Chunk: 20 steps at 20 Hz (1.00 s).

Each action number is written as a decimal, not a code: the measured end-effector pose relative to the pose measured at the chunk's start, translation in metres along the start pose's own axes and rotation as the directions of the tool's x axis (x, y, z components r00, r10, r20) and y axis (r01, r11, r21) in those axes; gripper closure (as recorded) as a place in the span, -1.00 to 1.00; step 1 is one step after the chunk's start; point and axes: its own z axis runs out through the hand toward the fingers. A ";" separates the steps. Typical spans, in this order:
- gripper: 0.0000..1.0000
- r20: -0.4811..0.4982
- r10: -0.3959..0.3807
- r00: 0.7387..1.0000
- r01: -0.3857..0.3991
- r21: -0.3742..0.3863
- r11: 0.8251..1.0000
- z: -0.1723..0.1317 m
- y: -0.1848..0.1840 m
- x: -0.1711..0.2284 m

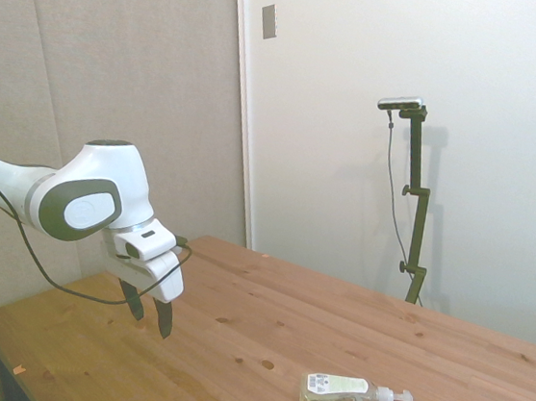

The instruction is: Stand the sanitizer

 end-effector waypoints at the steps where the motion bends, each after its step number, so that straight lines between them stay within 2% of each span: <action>1: -1.00 0.000 0.000 1.000 0.000 0.000 1.000 0.000 0.000 0.000; 3: -1.00 -0.001 0.016 1.000 -0.016 0.002 1.000 -0.001 0.000 0.004; 6: -1.00 -0.011 0.085 0.996 -0.085 0.022 0.996 -0.008 0.005 0.028; 10: -1.00 -0.024 0.220 0.975 -0.219 0.050 0.975 -0.020 0.042 0.080; 14: -1.00 -0.059 0.363 0.930 -0.360 0.059 0.931 -0.021 0.091 0.146; 15: -1.00 -0.076 0.438 0.896 -0.438 0.024 0.899 -0.005 0.095 0.192; 17: -1.00 -0.113 0.458 0.882 -0.457 0.044 0.889 -0.010 0.090 0.199; 20: -1.00 -0.183 0.535 0.825 -0.527 0.093 0.845 -0.009 0.091 0.226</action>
